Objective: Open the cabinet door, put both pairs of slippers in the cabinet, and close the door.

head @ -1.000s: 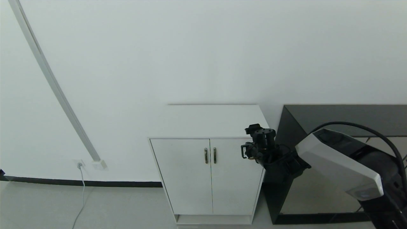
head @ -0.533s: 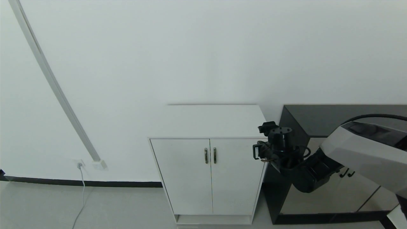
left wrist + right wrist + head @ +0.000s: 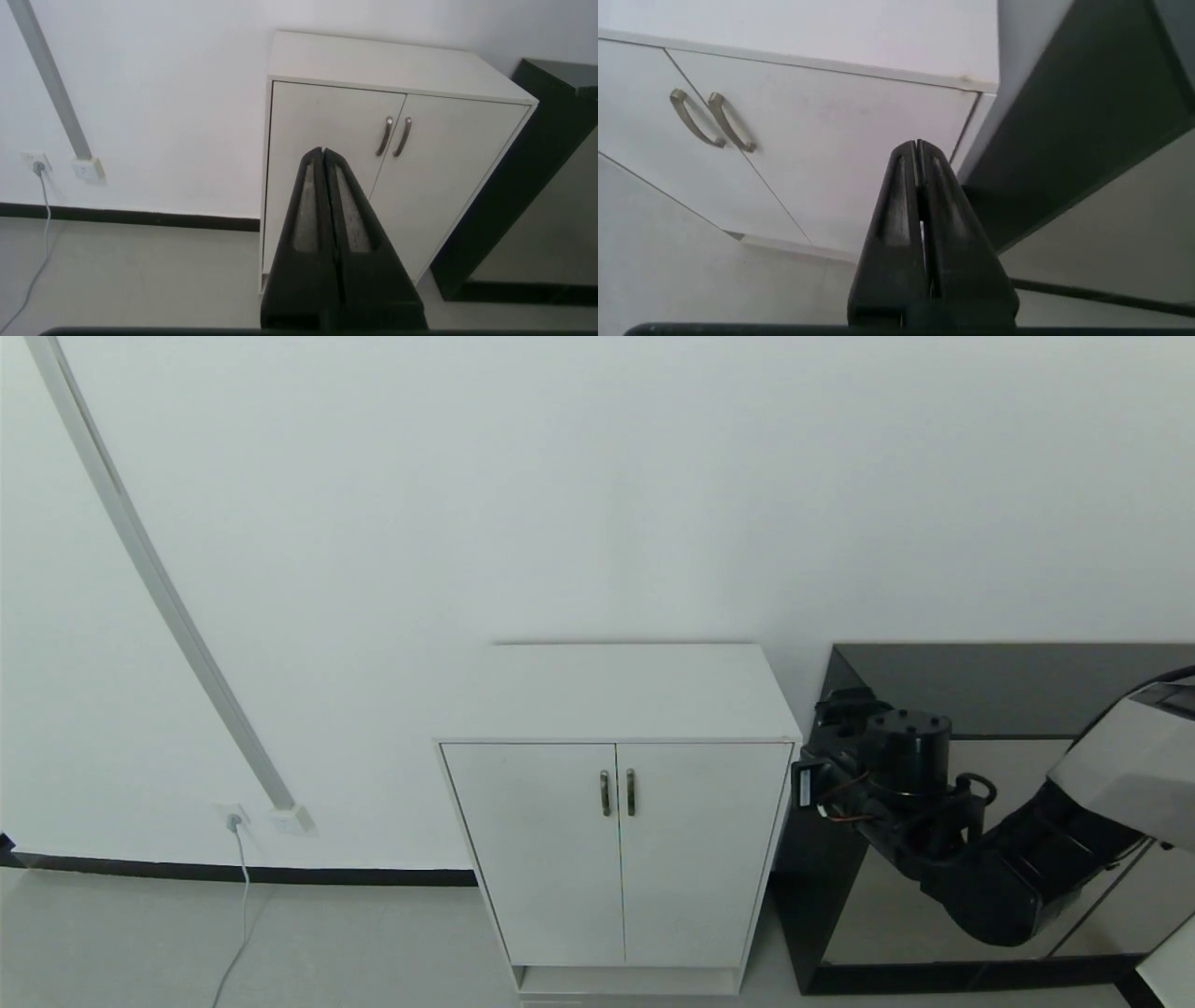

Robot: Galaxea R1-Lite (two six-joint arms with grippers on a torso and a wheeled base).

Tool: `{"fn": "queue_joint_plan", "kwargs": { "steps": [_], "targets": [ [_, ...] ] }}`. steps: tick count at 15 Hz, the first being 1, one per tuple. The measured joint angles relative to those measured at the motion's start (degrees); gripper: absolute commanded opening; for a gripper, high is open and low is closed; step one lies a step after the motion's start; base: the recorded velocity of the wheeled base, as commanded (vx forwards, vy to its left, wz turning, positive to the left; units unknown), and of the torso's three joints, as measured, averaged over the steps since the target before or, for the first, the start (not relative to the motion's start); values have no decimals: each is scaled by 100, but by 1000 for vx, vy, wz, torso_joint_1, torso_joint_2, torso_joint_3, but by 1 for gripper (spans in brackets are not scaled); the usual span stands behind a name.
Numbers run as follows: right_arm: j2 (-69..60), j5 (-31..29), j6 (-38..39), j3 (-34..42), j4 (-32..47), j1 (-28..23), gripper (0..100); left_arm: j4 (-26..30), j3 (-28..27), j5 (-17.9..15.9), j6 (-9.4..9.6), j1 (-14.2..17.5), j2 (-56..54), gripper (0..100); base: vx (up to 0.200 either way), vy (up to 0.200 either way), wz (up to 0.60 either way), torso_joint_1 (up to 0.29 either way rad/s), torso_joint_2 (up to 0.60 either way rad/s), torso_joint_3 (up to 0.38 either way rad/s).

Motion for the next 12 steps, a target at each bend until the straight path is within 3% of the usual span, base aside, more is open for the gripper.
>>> {"fn": "queue_joint_plan", "kwargs": {
  "steps": [6, 12],
  "targets": [
    [206, 449, -412, 140, -944, -1270, 0, -2, 2, 0, 1, 0, 0, 0, 0, 0, 0, 0, 0, 0],
    [-1036, 607, -390, 1499, -930, -1248, 0, -2, 5, 0, 0, 0, 0, 0, 0, 0, 0, 0, 0, 0]
  ]
}}
